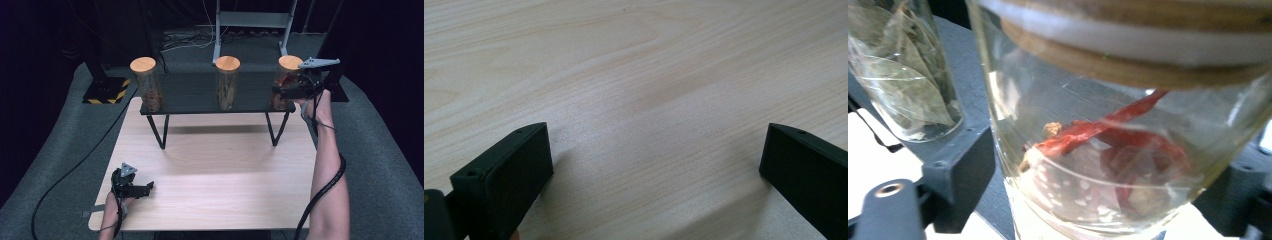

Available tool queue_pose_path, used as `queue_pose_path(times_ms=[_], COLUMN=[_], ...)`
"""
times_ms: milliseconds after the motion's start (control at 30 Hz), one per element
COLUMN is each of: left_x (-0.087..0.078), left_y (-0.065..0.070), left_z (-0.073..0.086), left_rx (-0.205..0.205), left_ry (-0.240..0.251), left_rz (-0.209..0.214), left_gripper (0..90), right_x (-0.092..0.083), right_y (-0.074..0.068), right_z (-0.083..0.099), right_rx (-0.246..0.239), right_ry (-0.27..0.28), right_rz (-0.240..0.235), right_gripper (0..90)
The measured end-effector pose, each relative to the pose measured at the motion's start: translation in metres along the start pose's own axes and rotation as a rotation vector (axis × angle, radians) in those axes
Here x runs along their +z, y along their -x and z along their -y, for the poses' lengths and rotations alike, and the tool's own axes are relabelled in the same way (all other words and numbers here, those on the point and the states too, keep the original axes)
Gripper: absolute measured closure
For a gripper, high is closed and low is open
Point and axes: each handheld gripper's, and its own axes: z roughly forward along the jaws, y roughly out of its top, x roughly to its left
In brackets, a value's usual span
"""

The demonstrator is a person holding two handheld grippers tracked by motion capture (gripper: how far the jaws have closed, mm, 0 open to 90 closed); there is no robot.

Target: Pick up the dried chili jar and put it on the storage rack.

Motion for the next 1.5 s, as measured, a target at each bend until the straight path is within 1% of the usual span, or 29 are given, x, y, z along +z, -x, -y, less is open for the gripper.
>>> queue_pose_path(times_ms=[67, 133, 167, 267, 500, 700, 1000, 1233, 1333, 1400, 1500], left_x=[0.000, 0.000, 0.000, 0.000, 0.000, 0.000, 0.000, 0.000, 0.000, 0.000, 0.000], left_y=[0.000, 0.000, 0.000, 0.000, 0.000, 0.000, 0.000, 0.000, 0.000, 0.000, 0.000], left_z=[0.000, 0.000, 0.000, 0.000, 0.000, 0.000, 0.000, 0.000, 0.000, 0.000, 0.000], left_rx=[0.000, 0.000, 0.000, 0.000, 0.000, 0.001, 0.001, 0.001, 0.001, 0.001, 0.001], left_ry=[0.000, 0.000, 0.000, 0.000, 0.000, 0.000, 0.000, 0.000, 0.000, 0.000, 0.000], left_rz=[0.000, 0.000, 0.000, 0.000, 0.000, 0.001, 0.001, 0.001, 0.001, 0.001, 0.001], left_gripper=[0.0, 0.0, 0.0, 0.0, 0.0, 0.0, 0.0, 0.0, 0.0, 0.0, 0.0], right_x=[-0.001, -0.002, -0.003, -0.004, -0.009, -0.017, -0.023, -0.025, -0.024, -0.023, -0.023], right_y=[-0.001, -0.002, -0.002, -0.004, -0.010, -0.015, -0.032, -0.050, -0.058, -0.063, -0.070], right_z=[0.000, 0.000, 0.000, 0.003, 0.019, 0.042, 0.078, 0.110, 0.124, 0.133, 0.147], right_rx=[-0.001, -0.003, -0.001, -0.006, -0.030, -0.046, -0.094, -0.123, -0.134, -0.150, -0.152], right_ry=[-0.016, -0.039, -0.047, -0.082, -0.143, -0.177, -0.224, -0.256, -0.278, -0.293, -0.303], right_rz=[0.000, 0.020, 0.020, 0.041, 0.063, 0.076, 0.077, 0.056, 0.042, 0.032, 0.017], right_gripper=[6.9, 4.5, 4.1, 2.5, 1.5, 1.4, 1.4, 1.3, 1.3, 1.1, 1.1])
